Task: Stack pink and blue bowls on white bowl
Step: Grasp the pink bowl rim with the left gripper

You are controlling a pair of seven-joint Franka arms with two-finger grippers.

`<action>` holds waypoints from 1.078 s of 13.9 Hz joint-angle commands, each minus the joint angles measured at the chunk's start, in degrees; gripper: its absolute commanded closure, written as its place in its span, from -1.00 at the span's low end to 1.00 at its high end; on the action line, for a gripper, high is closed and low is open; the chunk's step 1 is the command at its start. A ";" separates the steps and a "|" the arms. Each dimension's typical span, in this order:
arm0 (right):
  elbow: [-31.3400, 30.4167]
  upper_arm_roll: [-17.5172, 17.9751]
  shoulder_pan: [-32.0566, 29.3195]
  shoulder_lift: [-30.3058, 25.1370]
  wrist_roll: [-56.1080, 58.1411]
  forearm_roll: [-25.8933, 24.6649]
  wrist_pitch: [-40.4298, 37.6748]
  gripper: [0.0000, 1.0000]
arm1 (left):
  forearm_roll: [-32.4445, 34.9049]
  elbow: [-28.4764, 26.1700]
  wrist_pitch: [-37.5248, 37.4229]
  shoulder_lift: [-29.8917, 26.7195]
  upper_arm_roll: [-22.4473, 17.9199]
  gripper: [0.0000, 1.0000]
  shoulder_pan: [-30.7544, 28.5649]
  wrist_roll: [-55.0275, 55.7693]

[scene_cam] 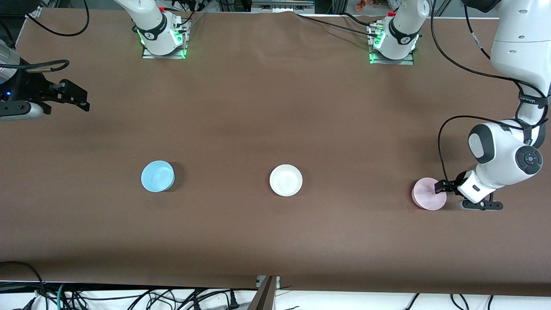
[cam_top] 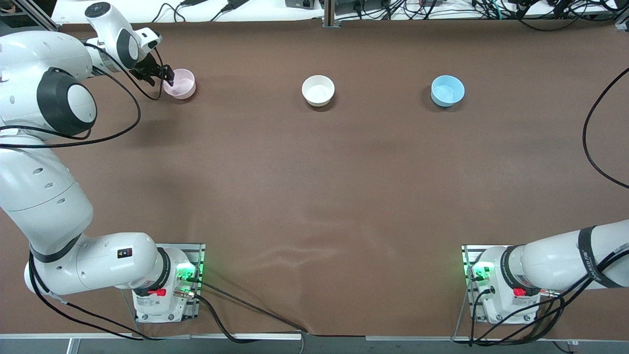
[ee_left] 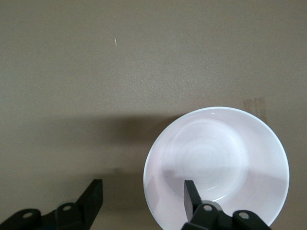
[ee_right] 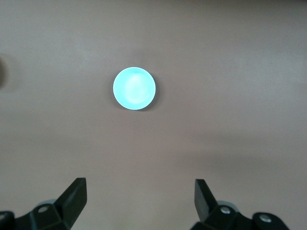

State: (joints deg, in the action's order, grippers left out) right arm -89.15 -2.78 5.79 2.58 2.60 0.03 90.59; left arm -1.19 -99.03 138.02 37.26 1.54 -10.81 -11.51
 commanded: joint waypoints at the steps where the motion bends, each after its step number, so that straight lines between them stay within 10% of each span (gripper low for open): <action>1: 1.26 0.67 -1.05 0.58 -0.31 1.03 -0.59 -0.99 | -1.71 -0.55 -0.74 -0.61 0.30 -0.40 -0.44 -1.59; 15: 1.26 0.67 -1.05 0.49 -0.31 1.03 -0.59 -0.99 | -1.71 -0.55 -0.74 -0.52 0.30 0.45 -0.35 -1.59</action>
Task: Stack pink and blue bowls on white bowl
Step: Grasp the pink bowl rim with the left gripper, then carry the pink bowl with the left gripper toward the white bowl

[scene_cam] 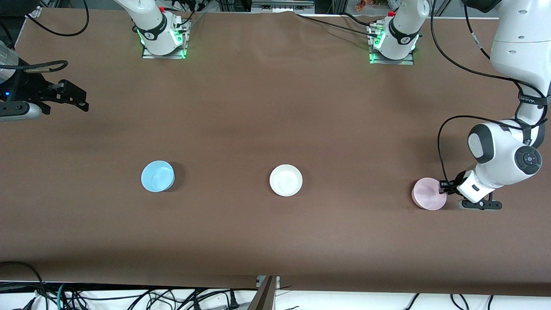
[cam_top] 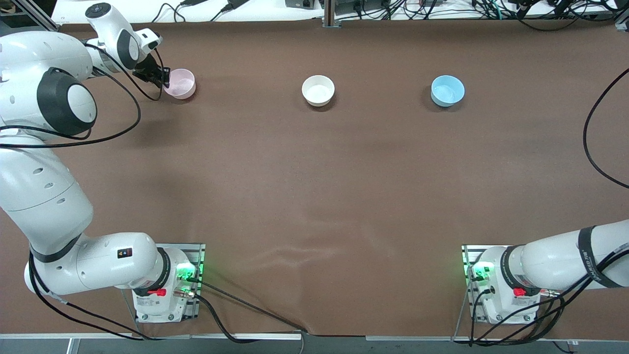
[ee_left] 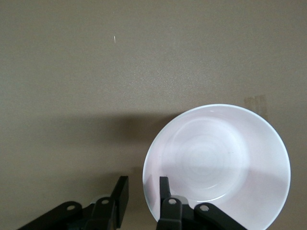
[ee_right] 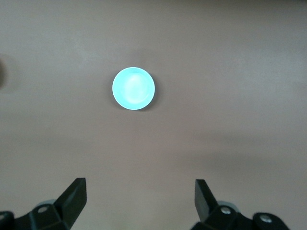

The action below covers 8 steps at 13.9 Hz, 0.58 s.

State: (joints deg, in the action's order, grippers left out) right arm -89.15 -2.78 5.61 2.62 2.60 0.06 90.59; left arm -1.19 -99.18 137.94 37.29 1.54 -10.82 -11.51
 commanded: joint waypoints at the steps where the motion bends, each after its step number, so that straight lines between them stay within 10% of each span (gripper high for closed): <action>1: 1.26 0.67 -0.86 0.55 -0.31 1.00 -0.68 -0.99 | -1.71 -0.40 -0.66 -0.55 0.30 0.47 -0.26 -1.58; 8: 1.26 0.67 -0.86 0.55 -0.22 1.00 -0.68 -0.99 | -1.63 -0.13 -0.22 -0.11 0.30 0.96 0.36 -1.58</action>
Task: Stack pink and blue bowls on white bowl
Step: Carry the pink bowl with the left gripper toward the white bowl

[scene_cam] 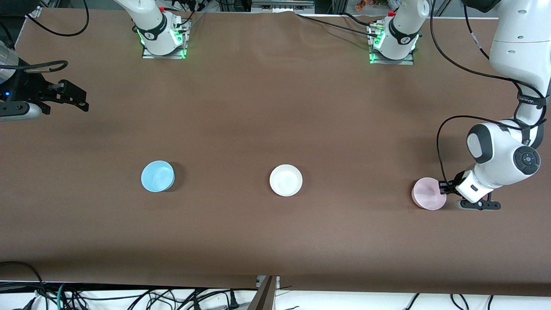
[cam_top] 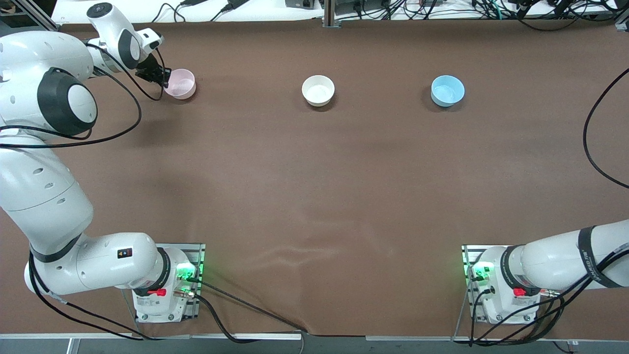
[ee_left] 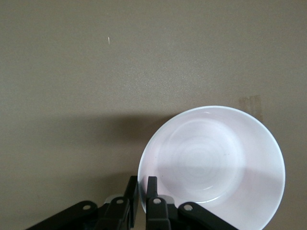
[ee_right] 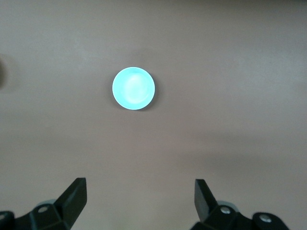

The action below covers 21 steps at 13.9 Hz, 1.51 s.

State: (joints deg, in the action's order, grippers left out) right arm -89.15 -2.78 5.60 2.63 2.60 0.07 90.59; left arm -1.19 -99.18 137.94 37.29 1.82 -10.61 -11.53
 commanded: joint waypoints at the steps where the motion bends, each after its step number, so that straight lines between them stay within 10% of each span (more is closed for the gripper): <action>1: 1.26 0.67 -0.85 0.53 -0.22 0.99 -0.76 -0.99 | -1.62 -0.14 -0.12 -0.11 0.03 1.00 0.15 -1.65; 13: 1.35 0.67 -0.85 0.44 -0.31 1.86 -0.50 -0.99 | -4.17 2.41 -0.21 -0.72 2.57 1.00 1.11 5.28; 21: 1.52 0.67 -0.77 0.53 -0.31 2.48 0.73 -0.99 | -3.56 2.24 -1.71 -4.24 3.98 1.00 12.09 29.16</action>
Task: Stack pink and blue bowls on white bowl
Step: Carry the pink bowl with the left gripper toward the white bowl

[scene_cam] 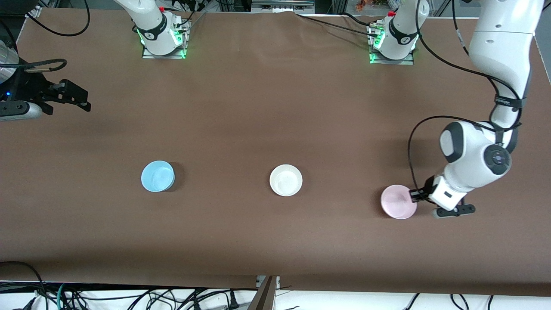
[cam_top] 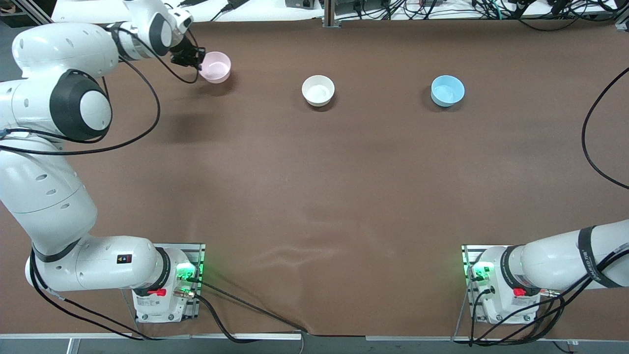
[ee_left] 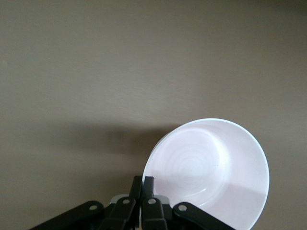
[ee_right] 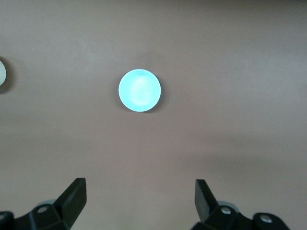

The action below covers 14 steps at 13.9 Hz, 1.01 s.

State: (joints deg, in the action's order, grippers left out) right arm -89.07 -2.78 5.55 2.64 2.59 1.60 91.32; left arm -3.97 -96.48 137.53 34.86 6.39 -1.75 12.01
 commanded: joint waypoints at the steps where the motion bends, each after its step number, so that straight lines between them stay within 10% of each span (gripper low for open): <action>1: 1.45 0.67 -0.72 0.52 -0.31 0.95 0.00 -0.99 | -0.69 -0.46 -1.39 -2.08 -0.68 1.00 4.99 8.70; 14: 1.10 0.58 -1.33 0.52 -0.31 0.95 -0.18 -0.99 | -0.51 -0.37 -1.39 -3.49 -0.68 1.00 22.05 38.07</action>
State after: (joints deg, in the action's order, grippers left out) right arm -89.06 -2.80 5.18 2.66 2.59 1.63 91.59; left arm -3.97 -96.47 137.17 32.55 6.70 18.55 47.39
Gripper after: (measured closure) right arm 0.000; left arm 0.974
